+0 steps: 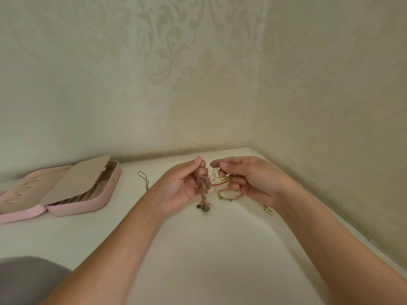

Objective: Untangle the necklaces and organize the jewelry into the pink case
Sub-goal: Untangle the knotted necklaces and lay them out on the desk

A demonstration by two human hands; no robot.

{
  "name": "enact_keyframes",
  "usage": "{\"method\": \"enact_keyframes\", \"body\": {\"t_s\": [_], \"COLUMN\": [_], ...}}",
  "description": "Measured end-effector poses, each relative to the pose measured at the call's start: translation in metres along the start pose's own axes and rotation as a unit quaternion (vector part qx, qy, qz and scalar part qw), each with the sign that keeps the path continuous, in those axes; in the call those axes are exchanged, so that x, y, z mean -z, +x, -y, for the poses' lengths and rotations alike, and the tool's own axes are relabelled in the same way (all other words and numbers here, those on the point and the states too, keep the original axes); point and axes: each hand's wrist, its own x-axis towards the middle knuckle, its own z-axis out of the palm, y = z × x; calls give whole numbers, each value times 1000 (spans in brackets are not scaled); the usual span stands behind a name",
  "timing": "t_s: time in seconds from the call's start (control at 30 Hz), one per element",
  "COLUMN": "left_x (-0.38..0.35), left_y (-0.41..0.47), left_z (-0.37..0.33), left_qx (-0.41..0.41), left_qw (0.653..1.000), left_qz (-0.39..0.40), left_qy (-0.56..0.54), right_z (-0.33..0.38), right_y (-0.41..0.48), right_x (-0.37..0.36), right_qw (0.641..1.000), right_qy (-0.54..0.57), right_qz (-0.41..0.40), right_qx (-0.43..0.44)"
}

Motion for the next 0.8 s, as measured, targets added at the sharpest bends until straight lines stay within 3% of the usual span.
{"method": "enact_keyframes", "body": {"t_s": [0.2,0.3,0.47,0.57,0.67,0.8], "left_x": [-1,-1,1,5,5,3], "left_y": [-1,-1,-1,0,0,0], "left_z": [1,0,-1,-3,-1,3], "left_qx": [24,24,20,9,16,31], "left_qw": [998,999,1000,1000,998,996], "left_qz": [-12,-12,-5,21,60,77], "left_qy": [56,38,4,8,-5,18], "right_z": [1,3,6,8,12,13], "right_y": [1,-1,-2,-2,-3,-6], "right_x": [0,-2,2,5,6,2], "right_qw": [999,996,997,989,976,978], "right_qy": [41,88,62,135,213,209], "right_qz": [-30,-24,-35,-49,-33,14], "right_qx": [12,16,-20,-32,-16,17]}}
